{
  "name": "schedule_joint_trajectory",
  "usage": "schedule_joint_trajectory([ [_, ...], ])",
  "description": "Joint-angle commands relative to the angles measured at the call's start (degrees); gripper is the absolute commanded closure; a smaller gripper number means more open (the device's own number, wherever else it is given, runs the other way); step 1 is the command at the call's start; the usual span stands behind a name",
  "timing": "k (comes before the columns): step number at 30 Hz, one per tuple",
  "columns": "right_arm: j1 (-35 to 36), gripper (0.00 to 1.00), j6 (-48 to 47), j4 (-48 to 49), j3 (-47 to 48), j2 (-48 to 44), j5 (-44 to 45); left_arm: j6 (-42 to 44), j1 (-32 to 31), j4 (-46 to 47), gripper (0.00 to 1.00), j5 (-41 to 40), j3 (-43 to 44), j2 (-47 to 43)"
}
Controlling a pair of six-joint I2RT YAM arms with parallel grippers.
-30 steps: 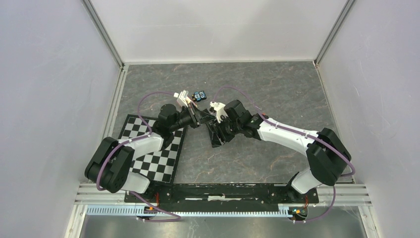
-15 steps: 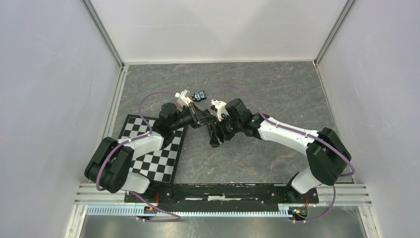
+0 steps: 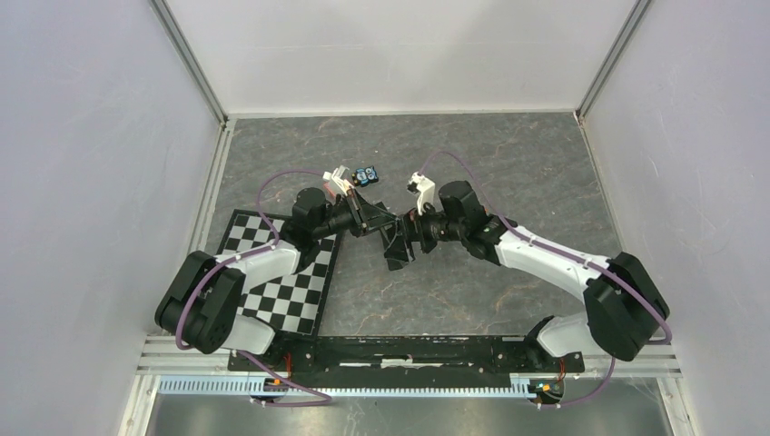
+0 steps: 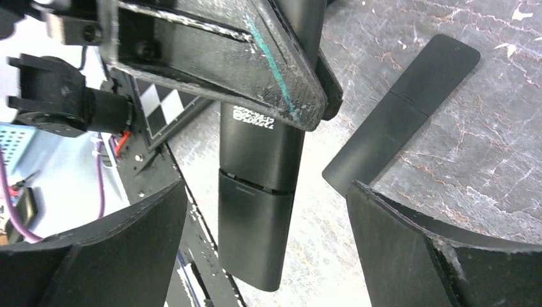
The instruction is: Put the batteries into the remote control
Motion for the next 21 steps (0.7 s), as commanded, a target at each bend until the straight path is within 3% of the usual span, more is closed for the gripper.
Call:
schedule_joint_trajectory([
  [1,-1.10,0.02,5.11,9.44,-2.38,-3.93,-4.60,-2.98,0.50,0.94,0.98,0.92,2.16,-0.79],
  [6,-2.92,0.02,13.56,16.20,-7.40,-7.63,-2.44,-5.38,0.94,1.49,0.98,-0.14,1.61,-1.01],
  [13,-4.01,0.02,42.92,47.93,-25.95,-14.49,9.41,-12.22,1.05,8.25,0.98,-3.80,-0.64,-1.69],
  [21,-3.66,0.02,49.41,53.69,-26.62,-12.87,12.63,-16.03,0.99,12.01,0.98,-5.53,-1.75,-2.21],
])
